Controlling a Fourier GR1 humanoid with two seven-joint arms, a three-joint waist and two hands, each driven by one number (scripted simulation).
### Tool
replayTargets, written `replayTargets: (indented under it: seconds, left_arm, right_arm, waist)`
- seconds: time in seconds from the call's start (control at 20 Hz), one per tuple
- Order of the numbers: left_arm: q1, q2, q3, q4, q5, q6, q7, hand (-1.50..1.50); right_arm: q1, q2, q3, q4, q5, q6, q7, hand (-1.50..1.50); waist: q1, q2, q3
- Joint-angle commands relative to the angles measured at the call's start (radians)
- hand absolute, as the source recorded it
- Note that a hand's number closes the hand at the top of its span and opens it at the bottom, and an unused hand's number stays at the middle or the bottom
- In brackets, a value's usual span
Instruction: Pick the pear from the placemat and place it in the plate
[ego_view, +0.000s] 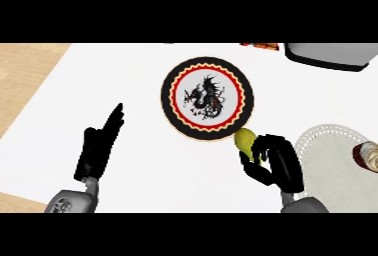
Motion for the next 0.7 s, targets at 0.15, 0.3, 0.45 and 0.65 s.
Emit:
replayTargets:
  seconds: [0.15,0.3,0.45,0.65]
  left_arm:
    - [-0.012,-0.012,0.024,0.031,0.001,0.029,0.018,0.00]
    - [0.002,0.000,0.042,0.055,0.001,0.031,0.001,0.00]
    - [-0.002,0.001,0.061,0.053,0.014,0.034,0.017,0.00]
    - [-0.032,-0.015,0.049,0.030,0.000,0.050,0.037,0.00]
  right_arm:
    - [-0.309,0.167,0.137,0.009,0.298,-0.038,0.385,1.50]
    - [-0.452,0.170,0.179,0.041,0.359,-0.006,0.614,1.50]
    - [-0.591,0.171,0.238,0.074,0.371,0.039,0.852,1.50]
    - [-0.791,0.172,0.283,0.220,0.298,0.046,1.056,1.50]
  waist:
    - [-0.072,-0.027,0.009]
    - [-0.097,-0.026,0.013]
    - [-0.111,-0.026,0.017]
    - [-0.110,-0.016,0.020]
